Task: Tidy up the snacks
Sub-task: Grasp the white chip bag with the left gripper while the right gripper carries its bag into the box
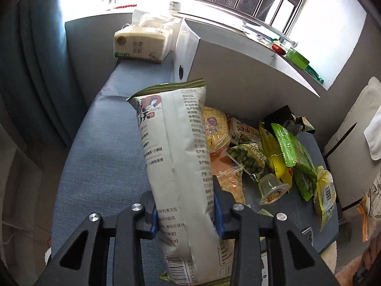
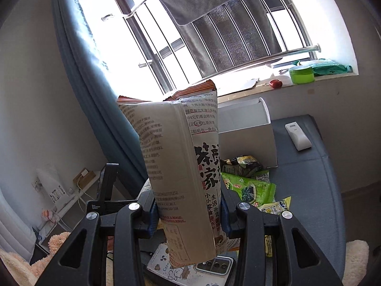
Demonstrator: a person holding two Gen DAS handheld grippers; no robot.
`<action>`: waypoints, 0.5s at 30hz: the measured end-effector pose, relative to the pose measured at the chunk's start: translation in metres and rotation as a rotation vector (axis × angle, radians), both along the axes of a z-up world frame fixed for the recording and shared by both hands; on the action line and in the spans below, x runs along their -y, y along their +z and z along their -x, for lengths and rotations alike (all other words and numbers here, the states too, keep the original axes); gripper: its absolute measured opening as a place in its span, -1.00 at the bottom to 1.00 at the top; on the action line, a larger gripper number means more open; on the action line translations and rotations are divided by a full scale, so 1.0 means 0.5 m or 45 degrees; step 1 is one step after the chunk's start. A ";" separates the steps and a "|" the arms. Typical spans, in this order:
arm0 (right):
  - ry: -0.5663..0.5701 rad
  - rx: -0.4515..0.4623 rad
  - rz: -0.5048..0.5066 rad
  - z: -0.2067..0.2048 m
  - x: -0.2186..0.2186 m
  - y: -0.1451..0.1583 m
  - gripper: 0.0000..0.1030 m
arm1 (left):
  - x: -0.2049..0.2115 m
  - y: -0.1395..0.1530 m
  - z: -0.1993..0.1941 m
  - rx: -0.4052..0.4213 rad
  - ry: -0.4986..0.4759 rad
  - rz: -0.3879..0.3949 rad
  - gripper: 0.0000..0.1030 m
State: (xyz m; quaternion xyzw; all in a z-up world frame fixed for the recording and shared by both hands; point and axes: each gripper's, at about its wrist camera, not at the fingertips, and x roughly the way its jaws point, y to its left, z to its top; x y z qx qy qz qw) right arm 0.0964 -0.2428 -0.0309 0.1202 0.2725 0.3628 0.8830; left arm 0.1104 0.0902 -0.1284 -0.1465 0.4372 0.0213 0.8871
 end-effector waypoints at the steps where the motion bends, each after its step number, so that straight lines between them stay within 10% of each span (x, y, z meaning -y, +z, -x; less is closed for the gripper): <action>1: 0.000 0.001 0.000 -0.001 -0.001 0.000 -0.14 | 0.005 0.016 0.008 0.041 -0.014 -0.014 -0.25; 15: -0.075 -0.091 0.001 -0.185 -0.045 0.079 -0.14 | 0.057 0.281 -0.114 0.442 -0.173 -0.076 -0.25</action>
